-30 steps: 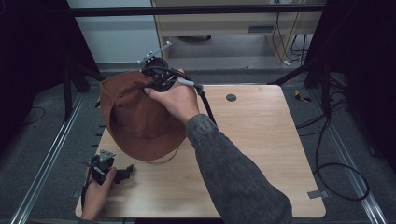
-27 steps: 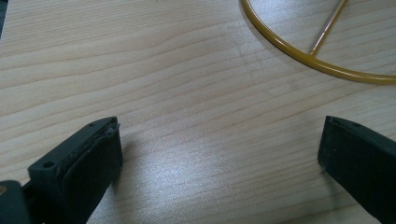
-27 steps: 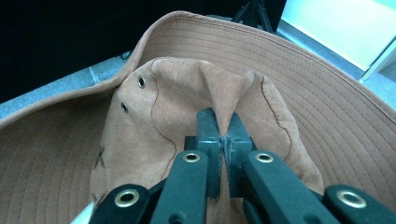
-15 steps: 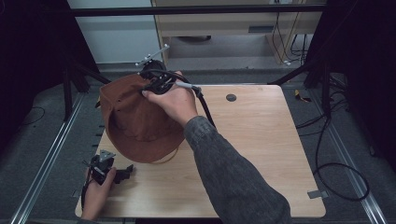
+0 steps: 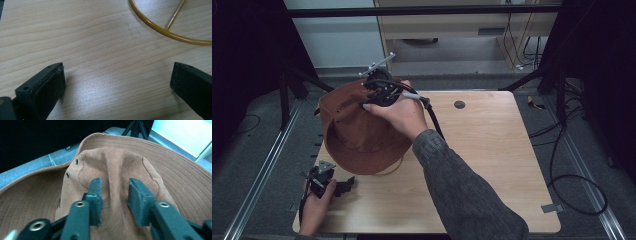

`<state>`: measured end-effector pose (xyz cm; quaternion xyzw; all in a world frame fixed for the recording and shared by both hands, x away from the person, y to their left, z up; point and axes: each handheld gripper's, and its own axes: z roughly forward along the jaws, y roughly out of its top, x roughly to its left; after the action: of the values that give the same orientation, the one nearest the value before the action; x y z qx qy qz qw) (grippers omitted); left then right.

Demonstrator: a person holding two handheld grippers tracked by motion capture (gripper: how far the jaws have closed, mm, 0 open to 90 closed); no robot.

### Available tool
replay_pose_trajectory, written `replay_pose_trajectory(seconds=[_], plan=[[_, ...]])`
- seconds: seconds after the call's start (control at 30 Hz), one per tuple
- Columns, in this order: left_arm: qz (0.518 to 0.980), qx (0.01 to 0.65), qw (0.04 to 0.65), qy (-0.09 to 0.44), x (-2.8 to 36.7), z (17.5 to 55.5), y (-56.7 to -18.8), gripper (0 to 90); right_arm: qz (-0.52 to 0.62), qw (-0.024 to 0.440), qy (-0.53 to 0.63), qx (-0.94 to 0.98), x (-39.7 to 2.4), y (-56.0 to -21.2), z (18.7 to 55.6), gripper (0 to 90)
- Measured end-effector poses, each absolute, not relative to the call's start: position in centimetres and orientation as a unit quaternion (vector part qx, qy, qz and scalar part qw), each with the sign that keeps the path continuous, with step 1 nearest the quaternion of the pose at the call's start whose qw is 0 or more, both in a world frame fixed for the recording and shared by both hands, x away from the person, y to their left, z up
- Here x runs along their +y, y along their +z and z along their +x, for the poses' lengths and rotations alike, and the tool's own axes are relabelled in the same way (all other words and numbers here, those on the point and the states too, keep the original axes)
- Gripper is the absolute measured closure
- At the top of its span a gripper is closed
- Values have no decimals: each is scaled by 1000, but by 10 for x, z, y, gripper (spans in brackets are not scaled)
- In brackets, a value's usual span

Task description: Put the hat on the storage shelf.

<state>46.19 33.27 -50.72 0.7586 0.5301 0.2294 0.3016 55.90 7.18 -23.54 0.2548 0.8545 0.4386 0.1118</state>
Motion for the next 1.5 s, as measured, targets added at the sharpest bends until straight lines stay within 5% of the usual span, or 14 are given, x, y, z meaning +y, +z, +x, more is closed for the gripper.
replay_pose_trajectory(seconds=[0.37, 0.5, 0.8, 1.5], plan=[[758, 530, 302, 230, 332, 462, -507, 0, 264, 125, 438, 850, 59, -234, 545, 381], [753, 534, 307, 231, 331, 462, -508, 0, 268, 134, 429, 852, 50, -232, 537, 229], [755, 533, 307, 230, 331, 461, -508, 0, 278, 152, 443, 838, 11, -221, 522, 91], [753, 533, 309, 230, 331, 460, -508, 0, 335, 195, 420, 821, -113, -241, 474, 75]])
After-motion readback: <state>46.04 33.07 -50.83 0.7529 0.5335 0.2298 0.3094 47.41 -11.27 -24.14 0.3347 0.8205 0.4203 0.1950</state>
